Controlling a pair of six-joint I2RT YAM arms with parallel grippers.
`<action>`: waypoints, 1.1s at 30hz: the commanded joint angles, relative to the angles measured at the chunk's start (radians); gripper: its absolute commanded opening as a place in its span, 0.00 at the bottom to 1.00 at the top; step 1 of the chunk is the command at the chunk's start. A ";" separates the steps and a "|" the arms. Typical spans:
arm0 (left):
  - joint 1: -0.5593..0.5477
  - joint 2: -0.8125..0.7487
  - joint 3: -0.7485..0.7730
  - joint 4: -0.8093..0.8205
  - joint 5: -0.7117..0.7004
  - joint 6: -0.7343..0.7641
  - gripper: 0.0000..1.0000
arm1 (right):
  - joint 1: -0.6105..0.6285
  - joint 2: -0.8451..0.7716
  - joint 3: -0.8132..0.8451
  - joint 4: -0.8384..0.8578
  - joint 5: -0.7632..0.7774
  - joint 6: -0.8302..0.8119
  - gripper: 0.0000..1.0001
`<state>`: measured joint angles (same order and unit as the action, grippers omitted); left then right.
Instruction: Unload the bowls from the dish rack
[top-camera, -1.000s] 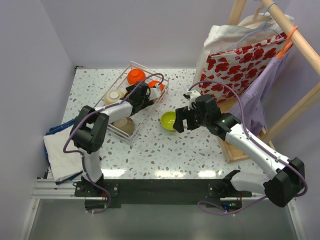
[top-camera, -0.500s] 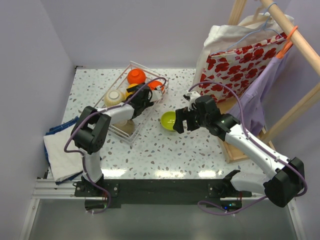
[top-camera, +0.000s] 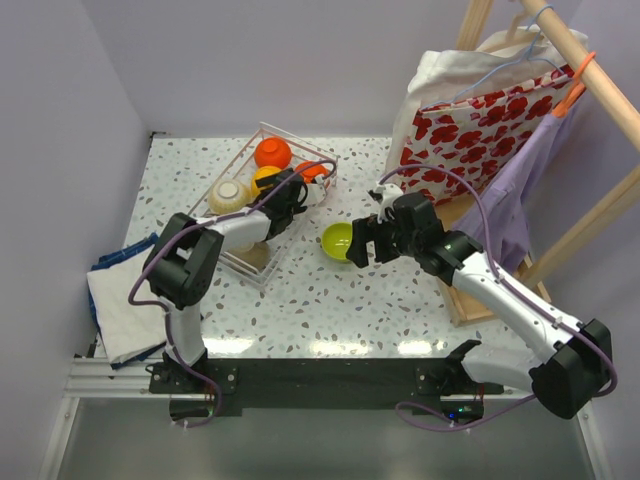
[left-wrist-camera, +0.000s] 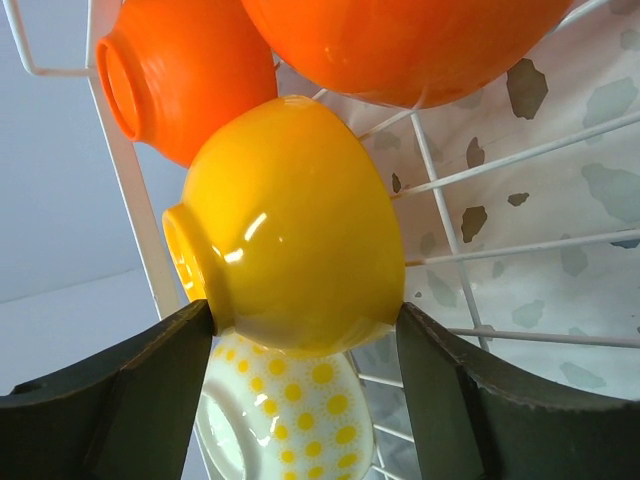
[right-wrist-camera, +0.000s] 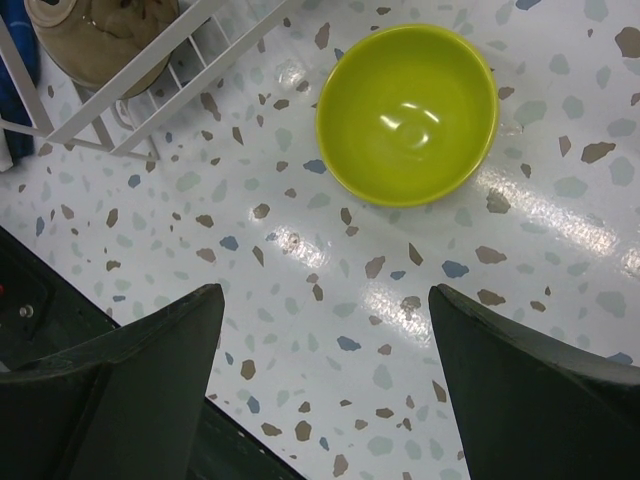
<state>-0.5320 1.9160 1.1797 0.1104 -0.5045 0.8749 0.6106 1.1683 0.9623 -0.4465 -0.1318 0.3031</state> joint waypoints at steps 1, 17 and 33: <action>-0.034 -0.080 -0.012 0.095 -0.008 0.009 0.62 | 0.003 -0.036 -0.014 0.045 -0.022 0.018 0.88; -0.034 -0.170 0.044 -0.004 0.087 -0.162 0.44 | 0.003 -0.056 -0.043 0.095 -0.042 0.013 0.88; 0.043 -0.235 0.123 -0.179 0.196 -0.454 0.29 | 0.003 -0.009 -0.070 0.294 -0.132 -0.015 0.88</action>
<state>-0.5144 1.7565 1.2320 -0.0528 -0.3508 0.5293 0.6106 1.1393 0.8883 -0.3115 -0.2077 0.3016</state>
